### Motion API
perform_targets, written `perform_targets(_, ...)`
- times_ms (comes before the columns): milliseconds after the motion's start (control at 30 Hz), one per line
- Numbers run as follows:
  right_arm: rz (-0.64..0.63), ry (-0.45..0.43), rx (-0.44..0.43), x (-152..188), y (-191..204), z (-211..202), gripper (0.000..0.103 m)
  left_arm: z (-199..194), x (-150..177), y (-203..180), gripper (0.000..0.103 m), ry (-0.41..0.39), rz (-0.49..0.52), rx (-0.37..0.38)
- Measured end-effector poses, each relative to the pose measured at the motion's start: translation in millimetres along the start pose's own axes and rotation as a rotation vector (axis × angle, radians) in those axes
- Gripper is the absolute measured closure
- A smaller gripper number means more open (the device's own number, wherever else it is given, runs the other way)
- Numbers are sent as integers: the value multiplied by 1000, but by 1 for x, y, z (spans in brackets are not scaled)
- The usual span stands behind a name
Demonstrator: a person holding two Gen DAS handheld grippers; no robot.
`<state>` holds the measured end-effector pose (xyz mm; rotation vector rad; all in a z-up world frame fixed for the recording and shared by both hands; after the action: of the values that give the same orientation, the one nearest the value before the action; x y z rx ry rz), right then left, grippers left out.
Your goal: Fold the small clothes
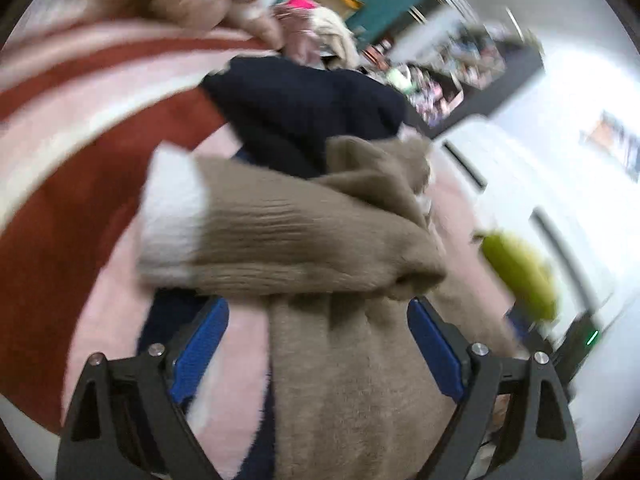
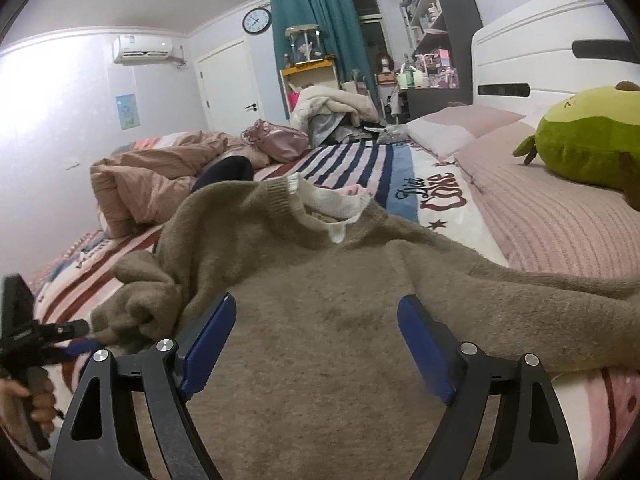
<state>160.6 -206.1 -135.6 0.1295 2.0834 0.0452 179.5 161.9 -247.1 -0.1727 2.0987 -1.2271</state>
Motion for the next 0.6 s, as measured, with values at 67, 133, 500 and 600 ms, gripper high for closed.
perform_targets(67, -1, -5, -6, -1, 3, -4, 22, 7, -7, 14, 15, -28, -113, 58)
perform_targets(133, -5, -14, -6, -4, 5, -8, 22, 4, -22, 20, 14, -93, -162, 108)
perform_targets(500, -14, -43, 11, -9, 4, -22, 22, 1, -73, -33, 97, -193, 73, 38)
perform_targets(600, 3, -49, 9, -10, -4, -27, 22, 8, -73, -103, 97, -168, 277, 123)
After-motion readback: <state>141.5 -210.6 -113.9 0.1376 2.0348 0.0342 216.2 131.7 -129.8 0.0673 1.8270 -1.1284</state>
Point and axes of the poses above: each gripper's, at about its wrist camera, not at the fingertips, and z roughly the way its jaws point, y to its left, x to its underside, the point moved 9 cm from there along z, roughly the way its jaws point, and after that the axes turned 12 degrees about x, right-handed, at the moved point
